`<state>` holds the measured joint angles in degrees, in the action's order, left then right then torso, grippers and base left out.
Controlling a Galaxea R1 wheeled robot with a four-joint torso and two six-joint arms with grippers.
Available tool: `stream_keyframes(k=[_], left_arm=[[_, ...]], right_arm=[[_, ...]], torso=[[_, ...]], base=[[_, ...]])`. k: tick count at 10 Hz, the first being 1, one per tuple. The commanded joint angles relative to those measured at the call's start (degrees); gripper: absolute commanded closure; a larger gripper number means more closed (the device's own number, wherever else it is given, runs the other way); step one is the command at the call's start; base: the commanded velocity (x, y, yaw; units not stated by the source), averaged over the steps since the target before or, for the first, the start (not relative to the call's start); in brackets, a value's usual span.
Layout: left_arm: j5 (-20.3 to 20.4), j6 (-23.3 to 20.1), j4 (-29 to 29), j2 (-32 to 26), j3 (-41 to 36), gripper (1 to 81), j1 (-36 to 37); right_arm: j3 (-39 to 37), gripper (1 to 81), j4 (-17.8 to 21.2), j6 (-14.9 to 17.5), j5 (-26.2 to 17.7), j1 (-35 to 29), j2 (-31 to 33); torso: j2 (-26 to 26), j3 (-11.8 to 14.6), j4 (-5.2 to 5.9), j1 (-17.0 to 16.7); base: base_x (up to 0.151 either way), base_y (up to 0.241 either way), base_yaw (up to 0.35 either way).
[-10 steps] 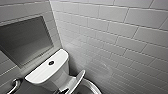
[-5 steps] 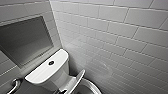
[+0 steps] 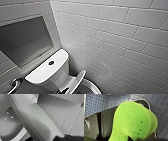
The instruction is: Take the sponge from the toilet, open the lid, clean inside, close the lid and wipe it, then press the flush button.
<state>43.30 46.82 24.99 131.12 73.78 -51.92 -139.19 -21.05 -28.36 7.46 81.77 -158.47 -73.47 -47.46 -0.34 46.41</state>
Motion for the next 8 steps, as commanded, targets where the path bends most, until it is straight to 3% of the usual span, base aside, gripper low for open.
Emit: stream_keyframes(k=[1,8], left_arm=[[-0.67,0.99,-2.49,-0.77,0.22,1.0,7.39],[-0.06,0.81,-3.19,-6.22,0.23,1.0,9.94]], right_arm=[[0.07,81.1,-0.74,0.14,-3.24,-0.6,0.76],[0.34,81.1,-0.83,0.14,-4.21,-0.51,0.14]], torso=[[0.0,0.0,0.0,0.0],[0.0,0.0,0.0,0.0]], base=[[0.0,0.0,0.0],[0.0,0.0,0.0]])
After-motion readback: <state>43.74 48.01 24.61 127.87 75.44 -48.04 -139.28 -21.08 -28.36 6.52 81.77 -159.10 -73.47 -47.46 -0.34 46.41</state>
